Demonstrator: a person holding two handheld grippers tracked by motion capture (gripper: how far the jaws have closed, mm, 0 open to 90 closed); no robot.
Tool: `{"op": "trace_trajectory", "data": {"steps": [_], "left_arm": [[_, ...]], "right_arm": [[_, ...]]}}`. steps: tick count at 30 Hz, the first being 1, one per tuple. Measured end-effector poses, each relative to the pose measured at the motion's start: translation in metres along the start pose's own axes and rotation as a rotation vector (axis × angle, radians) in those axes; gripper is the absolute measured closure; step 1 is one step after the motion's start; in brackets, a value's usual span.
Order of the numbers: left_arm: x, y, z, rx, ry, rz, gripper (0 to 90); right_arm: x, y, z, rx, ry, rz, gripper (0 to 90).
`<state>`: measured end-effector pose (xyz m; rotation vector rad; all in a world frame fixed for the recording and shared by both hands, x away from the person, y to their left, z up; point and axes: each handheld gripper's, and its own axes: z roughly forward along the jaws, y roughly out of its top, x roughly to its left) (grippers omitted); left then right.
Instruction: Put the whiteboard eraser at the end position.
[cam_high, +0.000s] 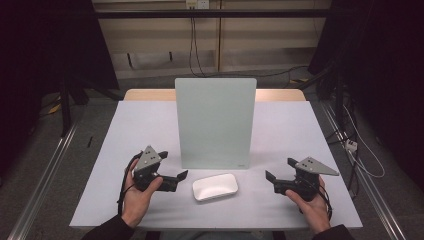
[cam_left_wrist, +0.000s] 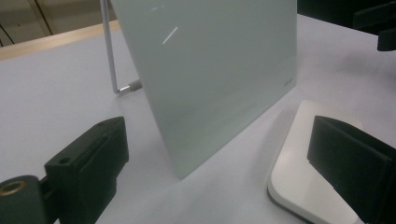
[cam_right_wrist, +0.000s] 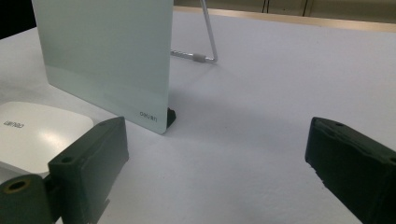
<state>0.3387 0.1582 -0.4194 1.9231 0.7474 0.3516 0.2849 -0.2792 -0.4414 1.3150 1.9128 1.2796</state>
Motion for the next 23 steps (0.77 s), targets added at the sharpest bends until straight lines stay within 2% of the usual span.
{"op": "trace_trajectory", "data": {"steps": [3,15,19,21,23], "left_arm": [[0.003,-0.005,-0.008,-0.006,0.014,-0.001,5.2],[0.018,-0.021,-0.032,-0.062,0.065,-0.061,5.2],[0.02,-0.023,-0.037,-0.076,0.085,-0.074,5.2],[0.019,-0.024,-0.037,-0.078,0.084,-0.083,5.2],[0.019,-0.025,-0.037,-0.071,0.081,-0.076,5.2]], "right_arm": [[0.0,0.0,0.0,0.0,-0.002,-0.001,5.9],[-0.001,-0.001,-0.001,-0.003,-0.009,0.003,5.9],[-0.001,-0.001,-0.001,-0.003,-0.011,0.006,5.9],[-0.002,-0.001,-0.001,-0.003,-0.011,0.005,5.9],[-0.002,-0.001,0.0,-0.001,-0.011,0.012,5.9]]}}
